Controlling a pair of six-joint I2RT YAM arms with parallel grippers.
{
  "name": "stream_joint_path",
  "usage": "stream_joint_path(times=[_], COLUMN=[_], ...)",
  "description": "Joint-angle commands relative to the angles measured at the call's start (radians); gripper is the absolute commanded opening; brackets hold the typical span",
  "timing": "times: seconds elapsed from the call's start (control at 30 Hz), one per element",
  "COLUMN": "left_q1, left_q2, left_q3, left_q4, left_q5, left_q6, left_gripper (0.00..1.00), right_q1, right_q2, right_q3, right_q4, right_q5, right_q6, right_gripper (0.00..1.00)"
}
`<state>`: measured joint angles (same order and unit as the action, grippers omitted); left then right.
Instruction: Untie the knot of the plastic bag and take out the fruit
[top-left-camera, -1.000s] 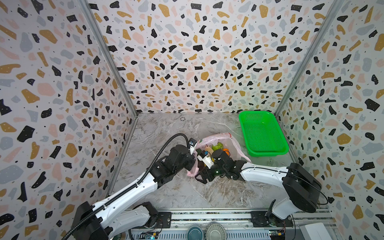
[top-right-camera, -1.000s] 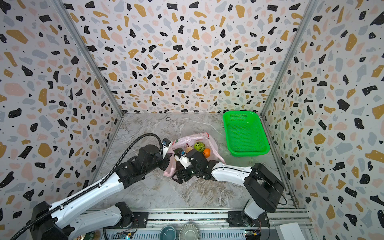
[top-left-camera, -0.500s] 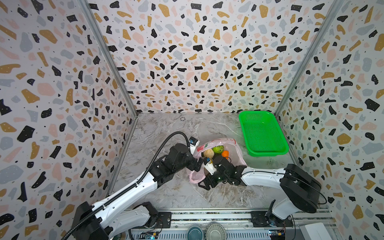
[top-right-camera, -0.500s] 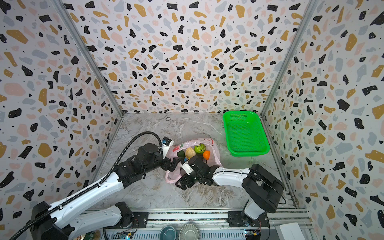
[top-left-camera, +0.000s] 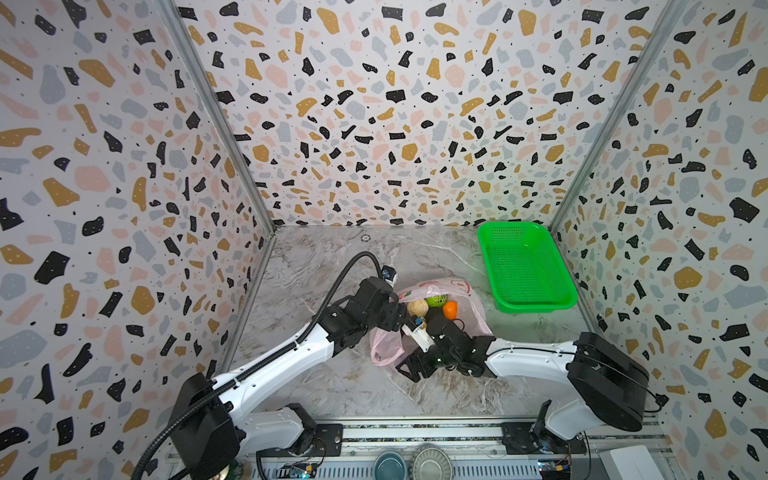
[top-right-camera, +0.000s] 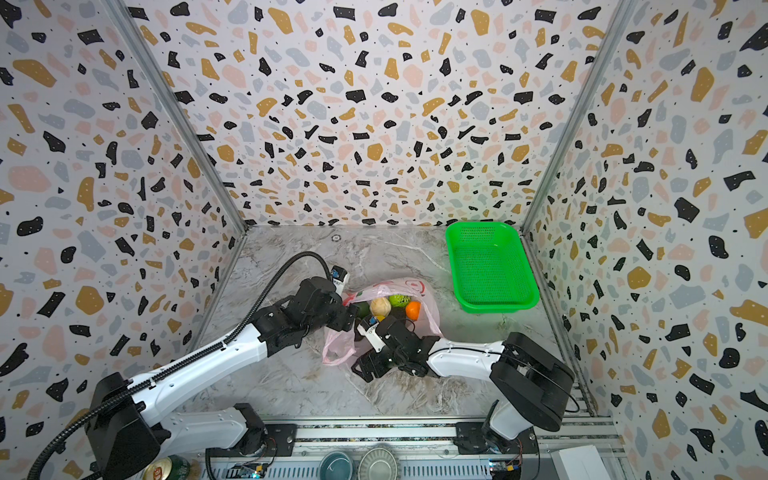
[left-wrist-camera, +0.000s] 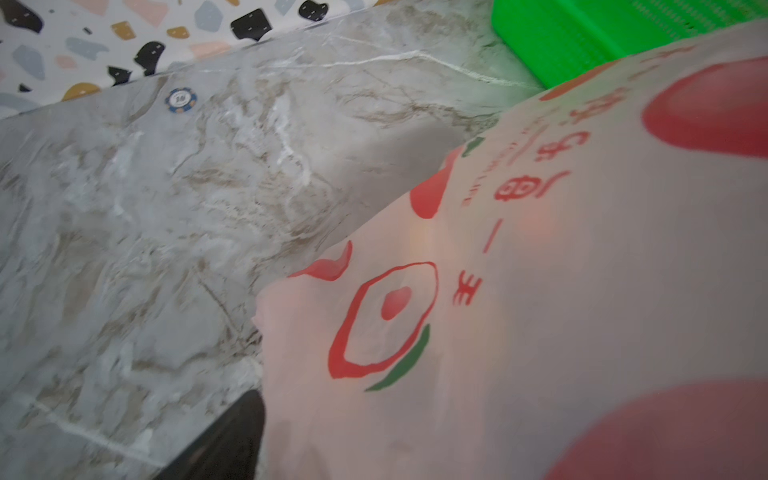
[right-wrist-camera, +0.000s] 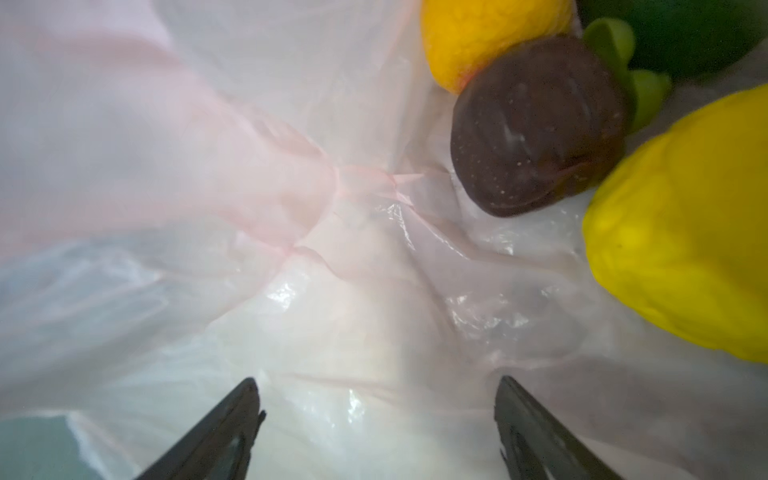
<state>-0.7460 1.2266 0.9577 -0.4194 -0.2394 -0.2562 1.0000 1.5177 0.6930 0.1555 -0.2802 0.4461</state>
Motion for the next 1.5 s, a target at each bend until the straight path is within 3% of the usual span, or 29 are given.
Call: stream_joint_path(times=[0.0, 0.17, 0.4, 0.6, 0.73, 0.9, 1.1, 1.2, 1.3, 1.47], left_q1=[0.002, 0.003, 0.002, -0.001, -0.008, -0.019, -0.034, -0.04, -0.042, -0.046], left_q2=[-0.014, -0.01, -0.024, -0.082, -0.122, -0.125, -0.113, -0.116, -0.115, -0.095], left_q3=[0.05, 0.06, 0.066, 0.015, -0.019, -0.036, -0.066, -0.073, -0.087, -0.082], left_q4=[-0.124, -0.201, -0.238, -0.154, -0.096, -0.061, -0.051, -0.048, -0.024, 0.039], left_q5=[-0.108, -0.086, 0.015, 0.067, 0.073, 0.085, 0.065, 0.052, 0.048, 0.061], left_q6=[0.006, 0.024, 0.071, 0.081, 0.084, 0.105, 0.111, 0.111, 0.107, 0.091], left_gripper=[0.74, 0.57, 0.18, 0.0, 0.0, 0.0, 0.0, 0.0, 0.0, 0.0], right_q1=[0.005, 0.002, -0.047, -0.111, -0.135, -0.141, -0.189, -0.253, -0.315, -0.33], right_q2=[-0.036, -0.036, -0.092, -0.07, 0.026, 0.2, 0.304, 0.294, 0.281, 0.295], right_q3=[-0.012, -0.024, 0.019, 0.143, 0.239, 0.346, 0.356, 0.361, 0.358, 0.451], right_q4=[-0.003, -0.011, -0.074, -0.112, -0.076, 0.098, 0.26, 0.246, 0.243, 0.036], right_q5=[0.025, 0.045, 0.13, 0.166, 0.219, 0.321, 0.673, 0.752, 0.71, 0.43], right_q6=[0.014, 0.032, 0.072, 0.076, 0.087, 0.114, 0.192, 0.161, 0.108, -0.005], right_gripper=[0.9, 0.91, 0.92, 0.93, 0.93, 0.93, 0.93, 0.94, 0.94, 0.95])
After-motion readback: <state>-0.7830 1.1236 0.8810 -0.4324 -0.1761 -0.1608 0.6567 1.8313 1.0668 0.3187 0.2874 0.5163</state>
